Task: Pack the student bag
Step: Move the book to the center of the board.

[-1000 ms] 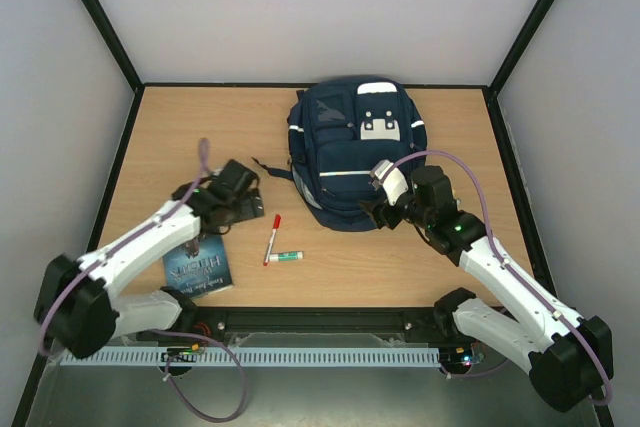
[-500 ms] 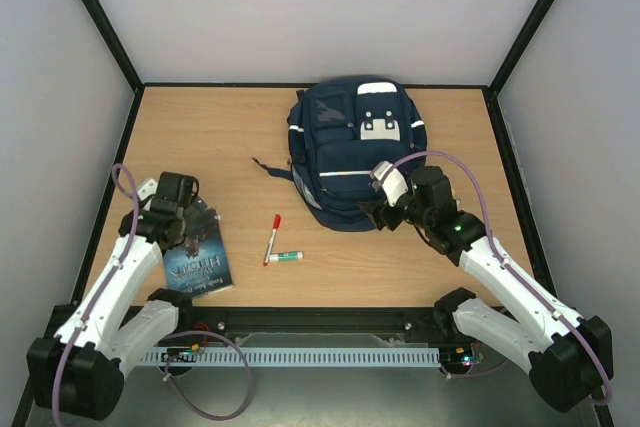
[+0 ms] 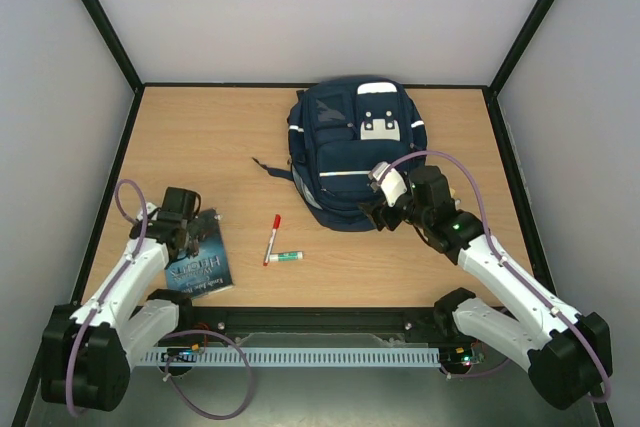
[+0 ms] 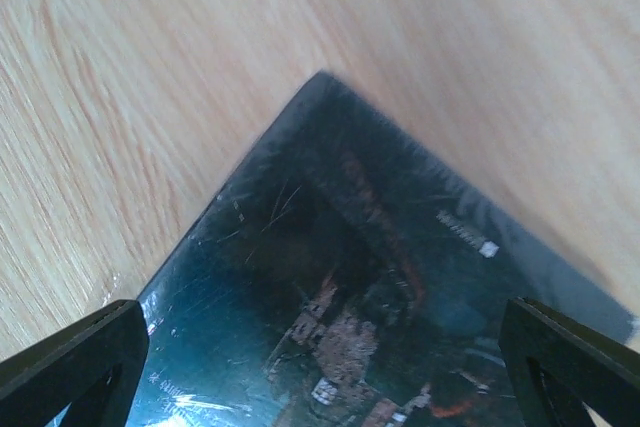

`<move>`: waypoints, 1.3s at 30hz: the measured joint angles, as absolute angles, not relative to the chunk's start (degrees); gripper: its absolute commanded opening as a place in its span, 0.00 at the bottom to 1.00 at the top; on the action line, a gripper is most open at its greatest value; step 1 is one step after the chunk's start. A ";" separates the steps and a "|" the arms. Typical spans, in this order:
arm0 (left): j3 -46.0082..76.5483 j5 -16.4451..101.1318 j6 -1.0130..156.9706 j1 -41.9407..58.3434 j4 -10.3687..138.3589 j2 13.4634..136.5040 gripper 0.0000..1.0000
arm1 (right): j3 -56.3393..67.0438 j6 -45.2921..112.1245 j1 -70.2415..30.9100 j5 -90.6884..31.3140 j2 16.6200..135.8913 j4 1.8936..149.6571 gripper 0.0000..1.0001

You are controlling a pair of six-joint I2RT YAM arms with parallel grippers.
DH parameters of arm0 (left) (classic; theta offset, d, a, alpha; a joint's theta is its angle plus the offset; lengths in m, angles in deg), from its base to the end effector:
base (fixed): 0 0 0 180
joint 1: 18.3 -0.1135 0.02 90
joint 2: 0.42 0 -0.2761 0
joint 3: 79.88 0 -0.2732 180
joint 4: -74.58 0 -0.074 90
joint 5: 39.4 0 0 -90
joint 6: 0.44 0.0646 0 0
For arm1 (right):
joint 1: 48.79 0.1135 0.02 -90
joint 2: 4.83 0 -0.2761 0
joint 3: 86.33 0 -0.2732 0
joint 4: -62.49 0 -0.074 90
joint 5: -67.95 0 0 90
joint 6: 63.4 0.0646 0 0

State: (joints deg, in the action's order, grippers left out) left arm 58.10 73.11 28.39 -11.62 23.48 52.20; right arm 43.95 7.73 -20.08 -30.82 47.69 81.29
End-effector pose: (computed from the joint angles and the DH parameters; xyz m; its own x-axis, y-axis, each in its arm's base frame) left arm 0.1859 0.0031 0.1649 -0.3579 -0.7729 -0.5239 -0.8012 0.5424 -0.2528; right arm 0.2172 0.1302 0.2685 -0.1118 -0.4257 -0.8980 -0.6713 0.6986 -0.2476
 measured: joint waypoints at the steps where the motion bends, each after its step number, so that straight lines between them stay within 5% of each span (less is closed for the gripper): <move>1: 58.80 72.80 27.89 -11.62 24.13 52.81 0.99 | 43.95 7.71 -20.08 -30.78 47.69 81.29 0.82; 23: 61.77 66.99 21.90 -0.23 41.73 59.04 0.99 | 43.95 7.29 -20.08 -33.73 50.86 82.43 0.81; 39: 57.53 64.76 24.59 0.93 22.36 49.75 0.99 | 43.93 6.11 -20.08 -40.88 51.97 84.74 0.81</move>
State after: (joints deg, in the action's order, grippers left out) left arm 57.53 64.76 24.59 0.93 22.36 49.75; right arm 43.93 6.11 -20.08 -40.88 51.97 84.74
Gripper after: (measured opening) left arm 0.992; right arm 0.810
